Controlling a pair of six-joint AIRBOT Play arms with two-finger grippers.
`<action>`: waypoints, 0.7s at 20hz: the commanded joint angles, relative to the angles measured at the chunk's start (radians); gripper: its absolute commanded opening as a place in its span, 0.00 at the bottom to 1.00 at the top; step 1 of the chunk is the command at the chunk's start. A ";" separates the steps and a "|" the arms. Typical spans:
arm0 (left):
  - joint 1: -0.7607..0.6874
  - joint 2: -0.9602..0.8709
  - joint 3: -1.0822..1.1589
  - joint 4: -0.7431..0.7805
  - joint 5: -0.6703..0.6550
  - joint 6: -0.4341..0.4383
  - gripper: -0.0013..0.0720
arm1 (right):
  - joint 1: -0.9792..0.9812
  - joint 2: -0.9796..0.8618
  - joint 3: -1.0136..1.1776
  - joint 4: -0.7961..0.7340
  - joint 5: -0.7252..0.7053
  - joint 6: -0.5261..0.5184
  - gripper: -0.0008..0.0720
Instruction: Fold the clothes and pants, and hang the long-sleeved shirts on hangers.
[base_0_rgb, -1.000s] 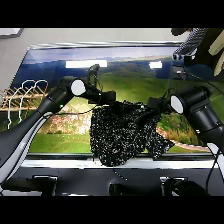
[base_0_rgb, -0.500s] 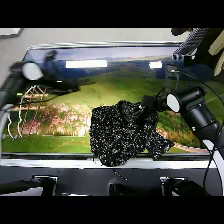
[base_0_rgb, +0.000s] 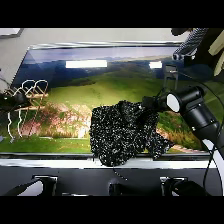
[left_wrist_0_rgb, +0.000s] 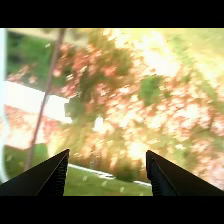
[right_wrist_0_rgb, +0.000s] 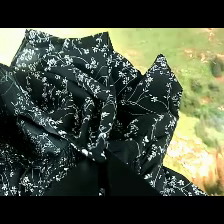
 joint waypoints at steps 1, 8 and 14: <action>0.117 0.015 -0.056 0.027 -0.015 0.088 0.78 | 0.000 0.000 0.000 -0.002 0.011 -0.010 0.06; 0.278 0.014 -0.197 0.027 -0.006 0.282 0.78 | 0.000 0.000 0.000 -0.001 0.055 -0.010 0.06; 0.294 0.014 -0.353 0.023 0.140 0.394 0.78 | 0.000 -0.002 0.000 -0.001 0.057 -0.005 0.06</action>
